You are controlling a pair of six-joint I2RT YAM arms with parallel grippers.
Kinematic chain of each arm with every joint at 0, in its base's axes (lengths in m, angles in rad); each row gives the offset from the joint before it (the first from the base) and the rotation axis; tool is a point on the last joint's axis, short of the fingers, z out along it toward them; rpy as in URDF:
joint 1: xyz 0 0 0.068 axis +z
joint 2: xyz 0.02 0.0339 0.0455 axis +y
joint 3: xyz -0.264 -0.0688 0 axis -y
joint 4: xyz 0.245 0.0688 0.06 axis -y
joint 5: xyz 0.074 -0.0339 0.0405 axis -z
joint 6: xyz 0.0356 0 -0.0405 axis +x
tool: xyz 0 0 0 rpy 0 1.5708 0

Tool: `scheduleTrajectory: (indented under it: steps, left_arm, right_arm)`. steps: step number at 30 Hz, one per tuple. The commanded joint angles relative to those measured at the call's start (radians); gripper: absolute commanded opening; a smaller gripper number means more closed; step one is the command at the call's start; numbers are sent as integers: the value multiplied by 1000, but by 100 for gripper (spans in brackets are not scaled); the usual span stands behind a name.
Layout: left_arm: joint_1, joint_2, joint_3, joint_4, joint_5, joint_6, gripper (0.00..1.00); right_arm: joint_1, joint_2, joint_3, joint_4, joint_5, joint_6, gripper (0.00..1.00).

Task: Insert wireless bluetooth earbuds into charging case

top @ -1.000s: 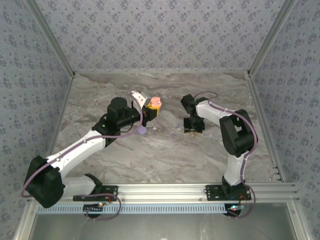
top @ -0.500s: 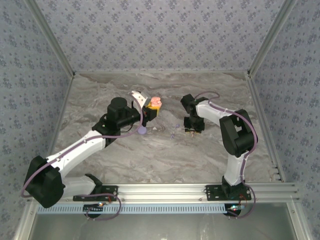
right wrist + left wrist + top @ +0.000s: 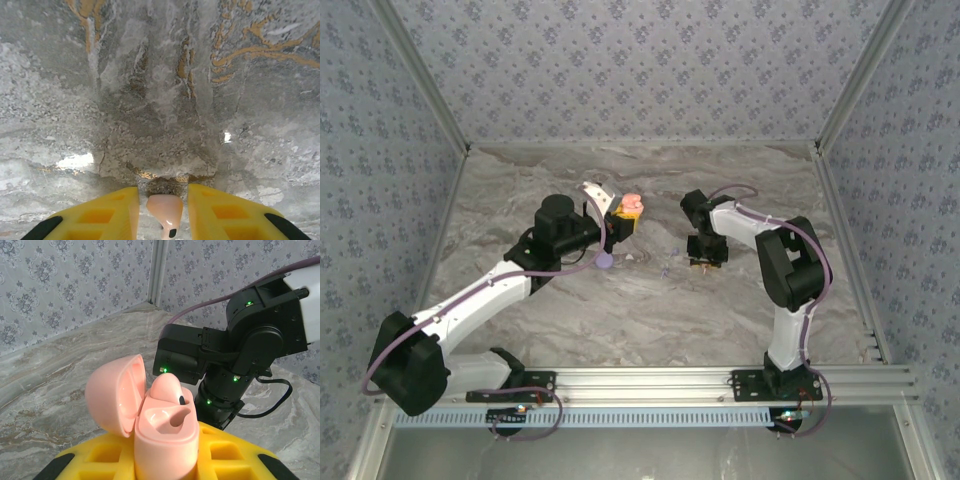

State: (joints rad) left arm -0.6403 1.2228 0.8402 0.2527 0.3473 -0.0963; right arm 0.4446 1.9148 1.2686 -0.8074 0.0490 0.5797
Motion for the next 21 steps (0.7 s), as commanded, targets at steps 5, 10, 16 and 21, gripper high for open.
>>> scheduleTrajectory:
  steps: [5, 10, 16, 21]
  left_arm:
    - [7, -8, 11, 0, -2, 13, 23]
    - [8, -13, 7, -1, -2, 15, 23]
    - [7, -16, 0, 1, -2, 12, 23]
    - [8, -14, -1, 1, -2, 13, 23]
  right_arm:
    - [-10, 39, -24, 26, 16, 28, 29]
    - [-14, 47, -30, 33, 24, 15, 25]
    - [-19, 40, -34, 37, 39, -39, 22]
    - [-17, 22, -41, 52, 30, -101, 21]
